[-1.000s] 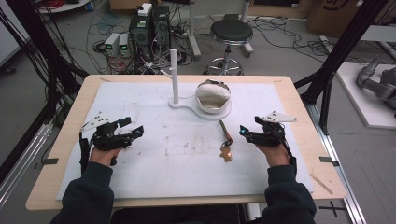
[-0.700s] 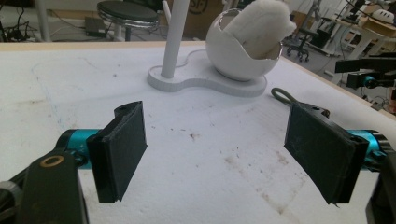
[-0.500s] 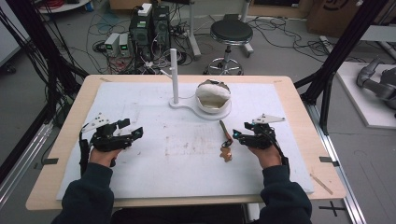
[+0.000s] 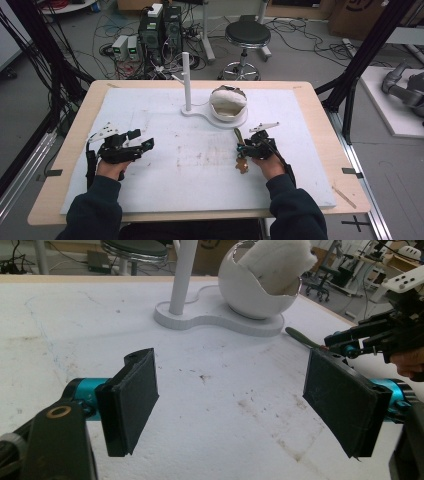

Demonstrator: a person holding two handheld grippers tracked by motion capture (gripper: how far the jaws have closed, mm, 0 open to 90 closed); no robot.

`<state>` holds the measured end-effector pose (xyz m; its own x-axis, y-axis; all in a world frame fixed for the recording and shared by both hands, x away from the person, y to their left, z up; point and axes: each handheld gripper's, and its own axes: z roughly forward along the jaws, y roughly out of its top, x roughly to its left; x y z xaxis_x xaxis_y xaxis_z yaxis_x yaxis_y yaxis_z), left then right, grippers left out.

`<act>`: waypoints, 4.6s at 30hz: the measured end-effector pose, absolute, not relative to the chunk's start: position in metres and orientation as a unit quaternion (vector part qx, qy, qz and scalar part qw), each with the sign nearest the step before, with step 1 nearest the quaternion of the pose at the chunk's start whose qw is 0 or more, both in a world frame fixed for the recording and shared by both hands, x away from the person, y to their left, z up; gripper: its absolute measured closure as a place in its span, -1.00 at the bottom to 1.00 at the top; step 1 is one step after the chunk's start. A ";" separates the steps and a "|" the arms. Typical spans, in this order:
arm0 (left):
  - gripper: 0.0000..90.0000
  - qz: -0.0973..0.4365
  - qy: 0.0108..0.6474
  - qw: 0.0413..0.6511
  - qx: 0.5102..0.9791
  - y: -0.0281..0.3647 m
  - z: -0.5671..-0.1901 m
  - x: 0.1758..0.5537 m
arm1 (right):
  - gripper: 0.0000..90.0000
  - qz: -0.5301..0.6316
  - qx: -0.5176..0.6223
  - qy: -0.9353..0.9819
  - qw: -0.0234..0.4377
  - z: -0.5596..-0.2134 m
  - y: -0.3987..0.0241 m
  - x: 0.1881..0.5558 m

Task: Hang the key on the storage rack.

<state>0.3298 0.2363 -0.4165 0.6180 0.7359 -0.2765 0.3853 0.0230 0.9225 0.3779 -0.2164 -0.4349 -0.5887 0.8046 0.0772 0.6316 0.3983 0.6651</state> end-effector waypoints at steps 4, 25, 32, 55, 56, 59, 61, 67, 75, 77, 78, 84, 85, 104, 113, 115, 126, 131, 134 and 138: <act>-0.52 0.151 0.412 0.584 0.682 0.237 -0.417 0.330 | 0.22 0.333 0.423 0.838 0.089 -0.437 -0.211 0.376; -0.47 0.150 0.416 0.580 0.685 0.237 -0.419 0.330 | 0.66 0.332 0.370 0.854 0.156 -0.426 -0.199 0.364; -0.46 0.162 0.417 0.579 0.682 0.240 -0.417 0.330 | 0.65 0.417 0.350 0.819 0.181 -0.404 -0.199 0.357; -0.43 0.163 0.424 0.584 0.673 0.247 -0.418 0.329 | 0.65 0.480 0.286 0.779 0.283 -0.320 -0.109 0.403; -0.43 0.162 0.423 0.584 0.673 0.247 -0.418 0.329 | 0.65 0.478 0.283 0.779 0.290 -0.318 -0.105 0.405; -0.43 0.162 0.423 0.585 0.673 0.247 -0.418 0.329 | 0.65 0.475 0.286 0.776 0.298 -0.314 -0.093 0.411; -0.43 0.162 0.423 0.586 0.672 0.248 -0.418 0.329 | 0.65 0.464 0.285 0.779 0.310 -0.313 -0.085 0.416; -0.43 0.160 0.425 0.588 0.669 0.250 -0.418 0.329 | 0.65 0.421 0.285 0.795 0.332 -0.320 -0.067 0.432; -0.43 0.162 0.427 0.587 0.669 0.251 -0.419 0.329 | 0.56 0.407 0.304 0.807 0.303 -0.335 -0.065 0.446; -0.43 0.163 0.429 0.586 0.668 0.252 -0.419 0.330 | 0.33 0.433 0.313 0.800 0.271 -0.335 -0.072 0.447; -0.43 0.163 0.430 0.587 0.666 0.252 -0.419 0.330 | 0.28 0.435 0.316 0.799 0.268 -0.335 -0.076 0.447; -0.43 0.163 0.431 0.588 0.665 0.253 -0.419 0.329 | 0.14 0.453 0.332 0.791 0.244 -0.327 -0.098 0.444; -0.43 0.163 0.430 0.589 0.665 0.252 -0.419 0.329 | 0.12 0.455 0.333 0.789 0.243 -0.325 -0.102 0.443; -0.50 0.159 0.404 0.617 0.656 0.247 -0.411 0.329 | -0.30 0.485 0.369 0.769 0.196 -0.360 -0.226 0.404; -0.61 0.161 0.399 0.611 0.665 0.242 -0.410 0.332 | -0.38 0.468 0.382 0.758 0.245 -0.382 -0.272 0.362; -0.65 0.160 0.399 0.608 0.668 0.241 -0.410 0.332 | -0.45 0.453 0.389 0.761 0.254 -0.389 -0.281 0.355; -0.64 0.177 0.396 0.599 0.673 0.236 -0.411 0.337 | -0.52 0.426 0.424 0.755 0.264 -0.405 -0.303 0.345; -0.64 0.180 0.391 0.597 0.677 0.235 -0.410 0.337 | -0.52 0.425 0.429 0.752 0.263 -0.405 -0.304 0.342; -0.64 0.182 0.390 0.596 0.678 0.234 -0.410 0.336 | -0.52 0.426 0.429 0.752 0.264 -0.404 -0.303 0.340; -0.64 0.182 0.389 0.598 0.677 0.234 -0.410 0.334 | -0.52 0.429 0.431 0.748 0.266 -0.403 -0.303 0.337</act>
